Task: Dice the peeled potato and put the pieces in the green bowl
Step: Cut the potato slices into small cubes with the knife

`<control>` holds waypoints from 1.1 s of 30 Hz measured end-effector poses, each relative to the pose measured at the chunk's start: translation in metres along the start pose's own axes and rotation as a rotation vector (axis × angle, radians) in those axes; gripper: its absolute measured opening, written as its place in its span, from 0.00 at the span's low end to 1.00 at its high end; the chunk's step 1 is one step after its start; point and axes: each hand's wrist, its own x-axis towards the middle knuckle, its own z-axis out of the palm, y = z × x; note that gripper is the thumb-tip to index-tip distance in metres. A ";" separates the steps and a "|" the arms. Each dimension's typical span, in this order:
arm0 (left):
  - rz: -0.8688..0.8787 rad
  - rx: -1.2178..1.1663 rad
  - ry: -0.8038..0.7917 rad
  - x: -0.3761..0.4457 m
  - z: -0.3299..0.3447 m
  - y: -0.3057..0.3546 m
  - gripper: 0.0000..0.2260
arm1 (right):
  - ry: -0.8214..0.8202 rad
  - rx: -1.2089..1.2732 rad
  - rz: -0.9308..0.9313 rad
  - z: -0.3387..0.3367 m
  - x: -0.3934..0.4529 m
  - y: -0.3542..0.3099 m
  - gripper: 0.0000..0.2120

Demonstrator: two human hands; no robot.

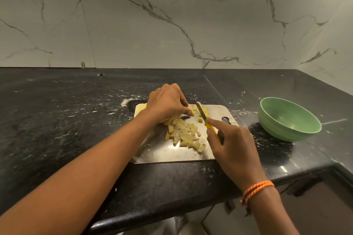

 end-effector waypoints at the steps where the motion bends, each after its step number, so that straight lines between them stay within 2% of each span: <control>1: -0.003 -0.021 0.006 0.001 -0.001 -0.002 0.12 | -0.002 -0.007 -0.008 0.003 0.004 0.000 0.18; 4: -0.029 -0.057 0.060 0.004 -0.005 -0.009 0.05 | -0.018 -0.034 -0.045 0.013 0.014 -0.002 0.18; 7: -0.043 -0.051 0.066 0.004 -0.006 -0.012 0.03 | -0.032 -0.074 -0.059 0.021 0.019 -0.002 0.18; 13: -0.012 -0.022 0.029 0.004 -0.001 -0.009 0.05 | -0.071 -0.092 -0.051 0.027 0.019 0.004 0.18; 20: 0.001 -0.007 0.035 0.002 0.001 -0.007 0.07 | -0.031 -0.100 -0.076 0.027 0.019 0.002 0.17; 26: 0.001 0.012 0.051 0.001 0.003 -0.006 0.06 | -0.125 -0.069 -0.058 0.027 0.019 0.004 0.19; 29: 0.024 0.023 0.001 0.001 0.000 -0.007 0.06 | -0.153 -0.066 -0.055 0.028 0.024 0.005 0.18; 33: 0.047 0.064 -0.034 0.000 0.001 -0.004 0.10 | -0.190 -0.049 -0.030 0.028 0.026 0.008 0.18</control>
